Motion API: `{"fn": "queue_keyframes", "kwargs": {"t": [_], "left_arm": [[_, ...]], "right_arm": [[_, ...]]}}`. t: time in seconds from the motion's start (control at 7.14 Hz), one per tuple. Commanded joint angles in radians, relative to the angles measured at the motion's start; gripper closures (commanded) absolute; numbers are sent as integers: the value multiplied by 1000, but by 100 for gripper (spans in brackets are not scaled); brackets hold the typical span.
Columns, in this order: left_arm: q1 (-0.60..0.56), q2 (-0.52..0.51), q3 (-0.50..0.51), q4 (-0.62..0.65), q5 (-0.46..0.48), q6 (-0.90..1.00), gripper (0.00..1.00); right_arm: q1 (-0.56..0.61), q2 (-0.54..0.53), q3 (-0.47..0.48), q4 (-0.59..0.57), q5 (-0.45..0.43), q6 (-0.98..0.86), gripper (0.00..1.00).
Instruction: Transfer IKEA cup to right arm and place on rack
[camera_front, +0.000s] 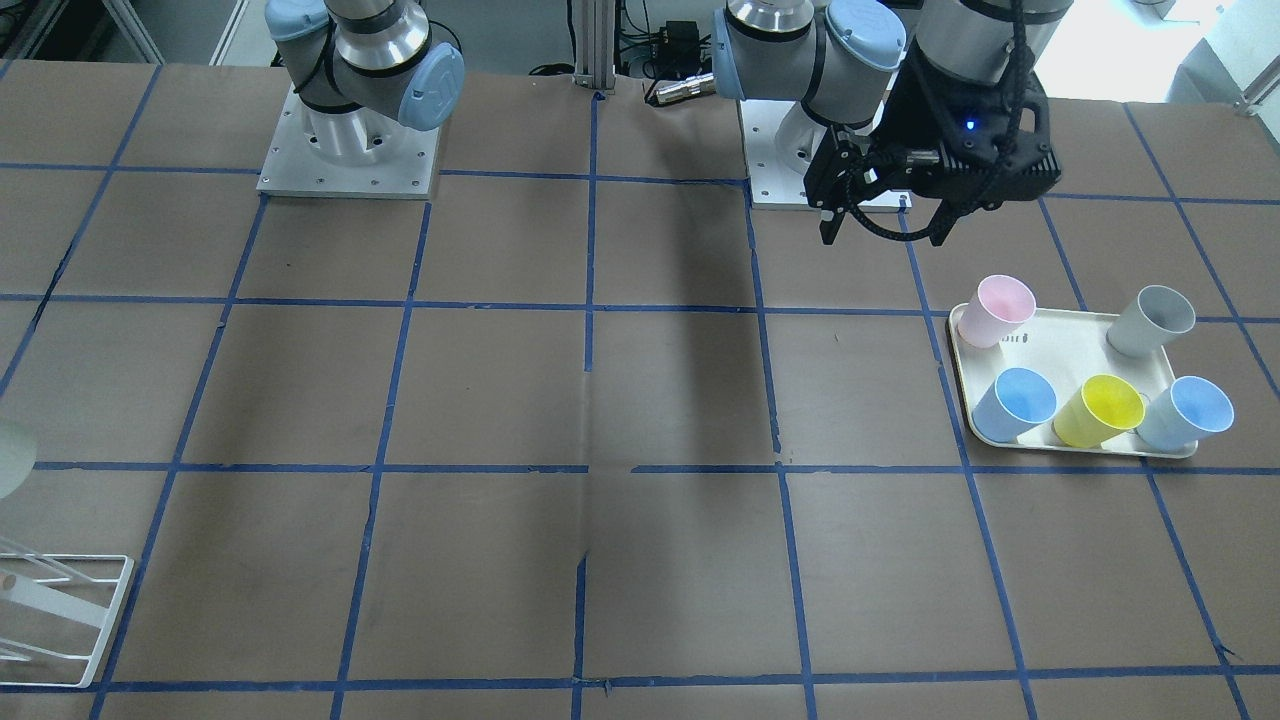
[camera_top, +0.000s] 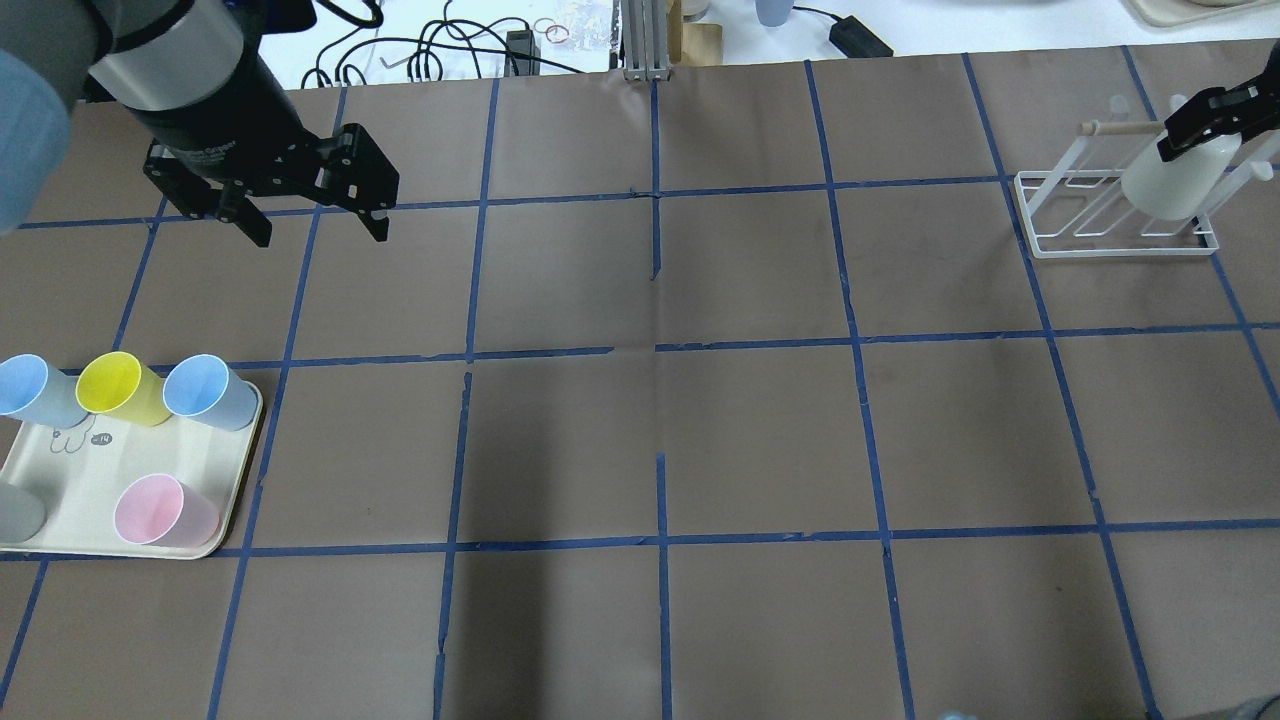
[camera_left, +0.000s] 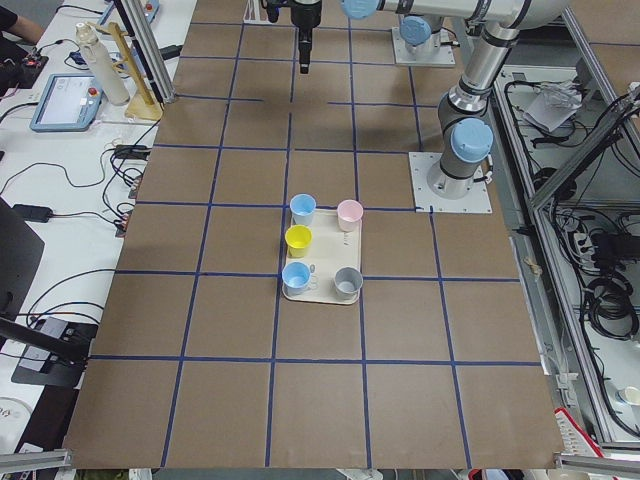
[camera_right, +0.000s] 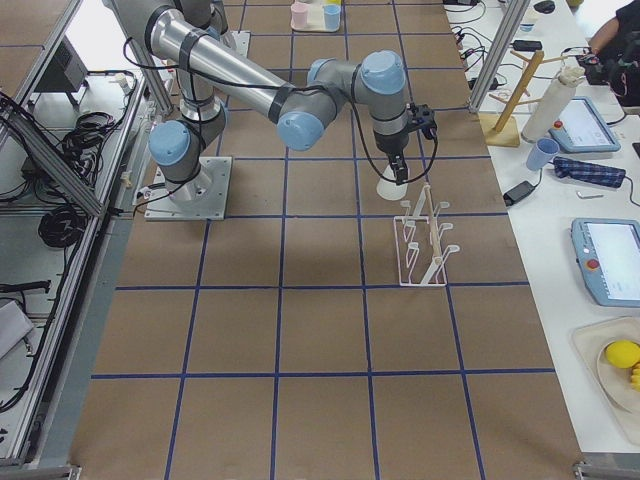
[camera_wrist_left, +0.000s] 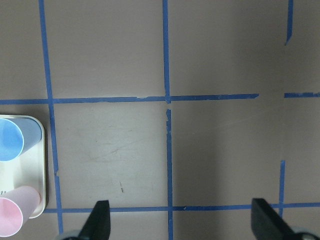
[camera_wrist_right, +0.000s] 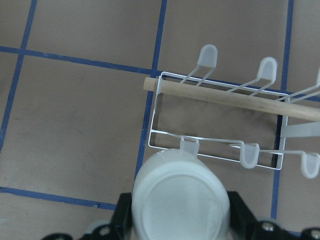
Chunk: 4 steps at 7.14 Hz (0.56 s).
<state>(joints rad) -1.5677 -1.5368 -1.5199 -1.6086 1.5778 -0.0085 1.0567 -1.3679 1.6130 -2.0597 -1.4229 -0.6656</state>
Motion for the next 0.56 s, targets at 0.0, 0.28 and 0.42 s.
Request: {"fn": "queue_keyframes", "kwargs": {"t": [0.0,0.28,0.42], "left_arm": [[0,3,-6,-8,10,4,0],[-5,-22,-16,15,-2,5,0],[-5,-20,-32,16,2,12,0]], "right_arm": [[-1,50,-1,-59,1,-2,87],[-1,67,1,-59,1,3,87],[-1,78,1,-65,1,3,87]]}}
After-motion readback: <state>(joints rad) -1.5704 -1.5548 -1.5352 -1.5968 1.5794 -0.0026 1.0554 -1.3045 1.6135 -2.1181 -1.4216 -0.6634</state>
